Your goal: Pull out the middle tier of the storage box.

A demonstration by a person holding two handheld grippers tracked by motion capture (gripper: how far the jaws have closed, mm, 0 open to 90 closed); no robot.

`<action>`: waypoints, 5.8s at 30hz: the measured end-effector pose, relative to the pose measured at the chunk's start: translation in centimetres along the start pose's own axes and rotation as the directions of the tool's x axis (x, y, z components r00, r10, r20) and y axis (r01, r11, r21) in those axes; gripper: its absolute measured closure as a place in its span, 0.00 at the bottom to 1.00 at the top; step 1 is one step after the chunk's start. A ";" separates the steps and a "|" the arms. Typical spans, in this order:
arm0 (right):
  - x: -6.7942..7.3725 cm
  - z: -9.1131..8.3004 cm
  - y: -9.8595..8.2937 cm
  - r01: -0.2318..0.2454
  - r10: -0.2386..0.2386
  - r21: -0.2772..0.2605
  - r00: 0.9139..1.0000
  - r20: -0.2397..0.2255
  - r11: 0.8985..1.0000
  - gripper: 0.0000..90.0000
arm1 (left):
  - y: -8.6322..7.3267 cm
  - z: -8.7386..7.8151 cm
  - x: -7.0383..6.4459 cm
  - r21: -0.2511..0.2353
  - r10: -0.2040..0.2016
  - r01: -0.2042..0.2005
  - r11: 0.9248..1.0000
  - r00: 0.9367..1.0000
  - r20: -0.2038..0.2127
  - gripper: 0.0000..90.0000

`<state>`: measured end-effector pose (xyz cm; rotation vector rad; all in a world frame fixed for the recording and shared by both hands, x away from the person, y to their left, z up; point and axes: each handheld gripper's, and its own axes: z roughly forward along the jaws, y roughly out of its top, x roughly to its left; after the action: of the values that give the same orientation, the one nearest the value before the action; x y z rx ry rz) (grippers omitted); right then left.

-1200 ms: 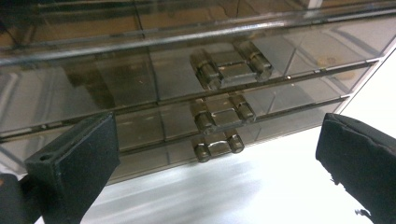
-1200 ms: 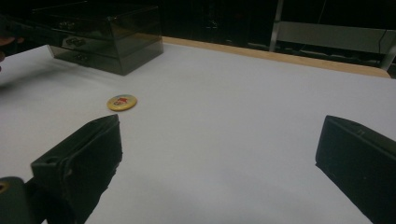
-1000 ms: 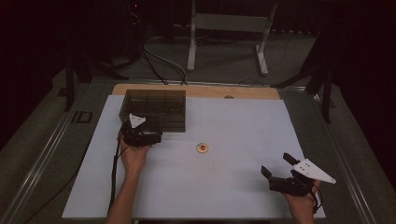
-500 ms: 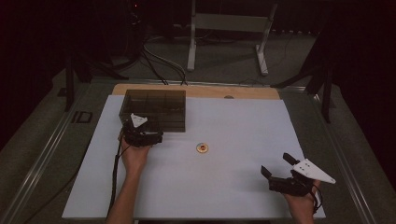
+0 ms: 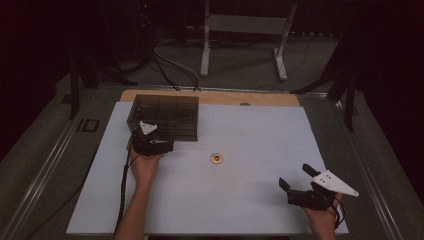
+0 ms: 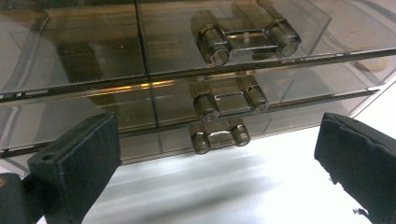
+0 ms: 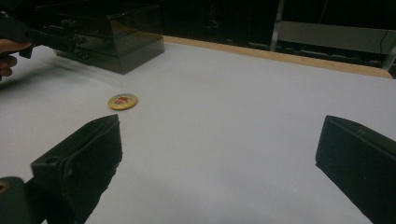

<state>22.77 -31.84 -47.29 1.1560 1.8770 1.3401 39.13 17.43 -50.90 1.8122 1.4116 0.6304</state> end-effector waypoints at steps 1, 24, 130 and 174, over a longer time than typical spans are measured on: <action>0.0 0.0 0.0 0.000 0.000 0.001 1.000 0.000 1.000 0.00 | 0.1 0.0 0.0 0.004 0.002 -0.002 1.000 1.000 0.000 0.02; -0.1 -0.1 0.0 -0.003 0.003 -0.003 1.000 0.007 1.000 0.00 | 0.6 -0.5 -2.2 -0.003 -0.019 0.019 1.000 0.989 -0.149 0.28; -0.2 -0.2 0.0 -0.005 0.005 -0.011 1.000 0.006 1.000 0.00 | -0.6 -4.5 -3.9 0.010 -0.003 0.004 1.000 1.000 -0.023 0.01; -0.2 -0.3 0.0 -0.008 0.008 -0.012 1.000 0.005 1.000 0.00 | 2.1 -5.4 -1.1 0.016 0.249 -0.263 0.965 0.930 0.270 0.01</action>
<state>22.67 -32.13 -47.17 1.1615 1.8604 1.3496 35.99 17.53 -45.90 2.0567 1.0305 0.4598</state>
